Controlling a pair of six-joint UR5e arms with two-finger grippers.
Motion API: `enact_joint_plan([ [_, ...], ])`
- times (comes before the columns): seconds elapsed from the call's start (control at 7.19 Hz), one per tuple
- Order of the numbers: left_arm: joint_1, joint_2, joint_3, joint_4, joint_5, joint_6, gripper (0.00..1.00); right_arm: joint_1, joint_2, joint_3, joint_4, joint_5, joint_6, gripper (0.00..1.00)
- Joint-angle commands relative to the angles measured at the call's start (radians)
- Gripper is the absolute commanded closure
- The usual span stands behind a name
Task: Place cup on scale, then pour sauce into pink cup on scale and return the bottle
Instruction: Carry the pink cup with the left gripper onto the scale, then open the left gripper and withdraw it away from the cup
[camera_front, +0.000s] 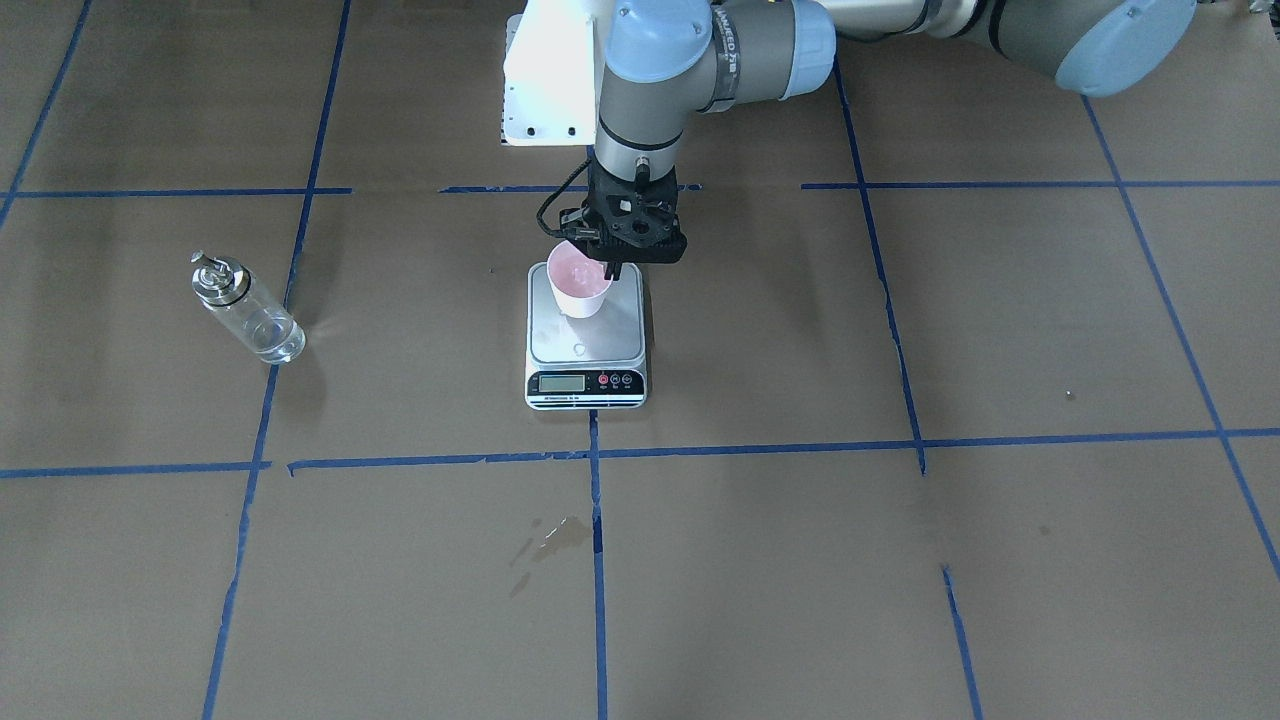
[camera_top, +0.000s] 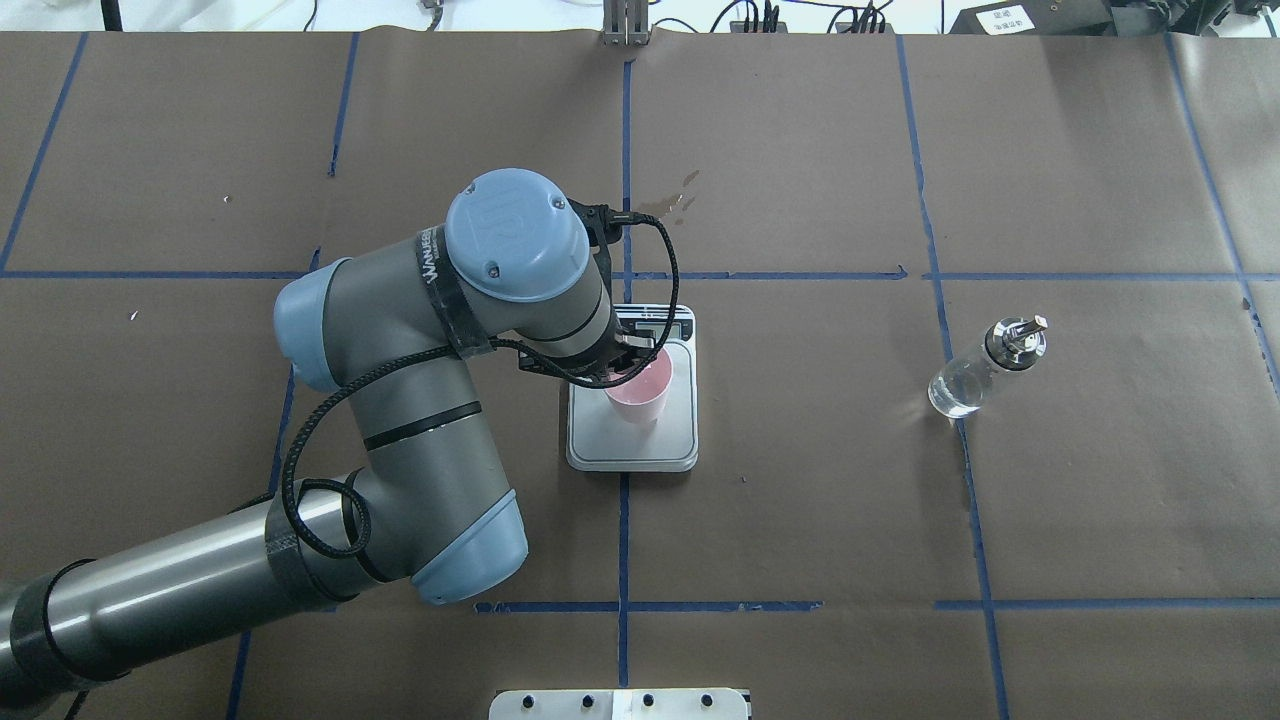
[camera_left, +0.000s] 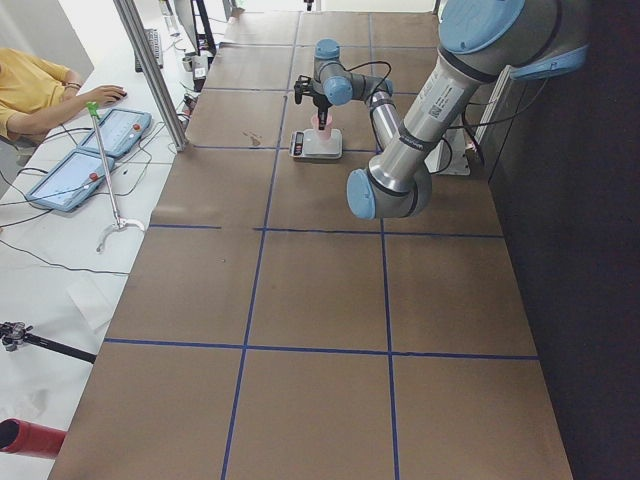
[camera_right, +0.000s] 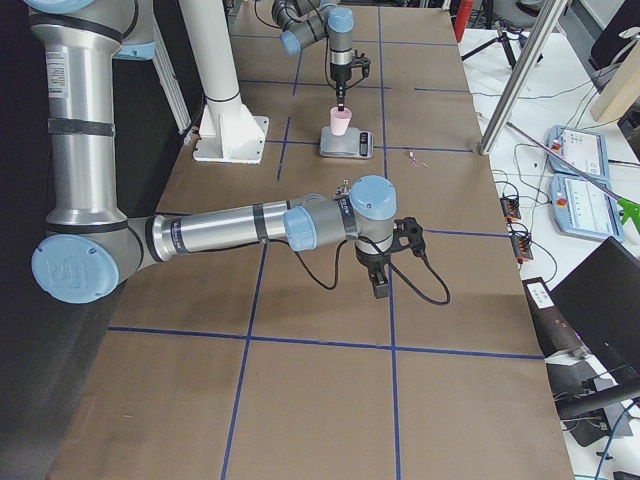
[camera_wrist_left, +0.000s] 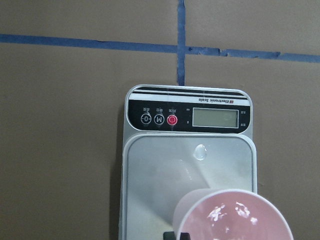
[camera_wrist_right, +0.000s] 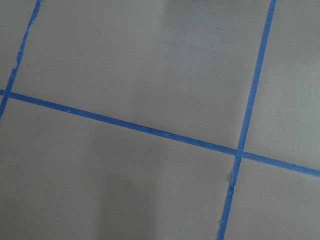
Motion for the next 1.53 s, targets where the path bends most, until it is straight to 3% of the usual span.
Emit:
enact_joint_plan([
  [0.0, 0.005, -0.001, 0.005, -0.010, 0.009, -0.004, 1.00, 0.000, 0.000, 0.002, 0.000, 0.001, 0.000, 0.00],
  [0.14, 0.005, 0.002, 0.007, -0.010, 0.009, -0.004, 1.00, 0.000, 0.000, 0.002, 0.000, 0.001, 0.000, 0.00],
  [0.28, 0.005, 0.004, 0.007, -0.010, 0.009, -0.004, 0.90, 0.000, 0.000, 0.002, 0.000, 0.001, 0.000, 0.00],
  [0.7, 0.005, 0.009, 0.007, -0.010, 0.009, -0.004, 0.84, 0.000, 0.002, 0.002, 0.000, 0.001, 0.000, 0.00],
  [1.11, 0.005, 0.013, 0.004, -0.010, 0.009, -0.003, 0.64, 0.000, 0.002, 0.002, 0.000, 0.001, 0.002, 0.00],
  [1.25, 0.002, 0.019, -0.009, -0.001, 0.015, 0.003, 0.29, 0.000, 0.003, 0.004, 0.000, 0.001, 0.002, 0.00],
  [1.39, -0.001, 0.057, -0.054, 0.002, 0.015, 0.018, 0.00, 0.000, 0.005, 0.008, 0.000, 0.001, 0.002, 0.00],
])
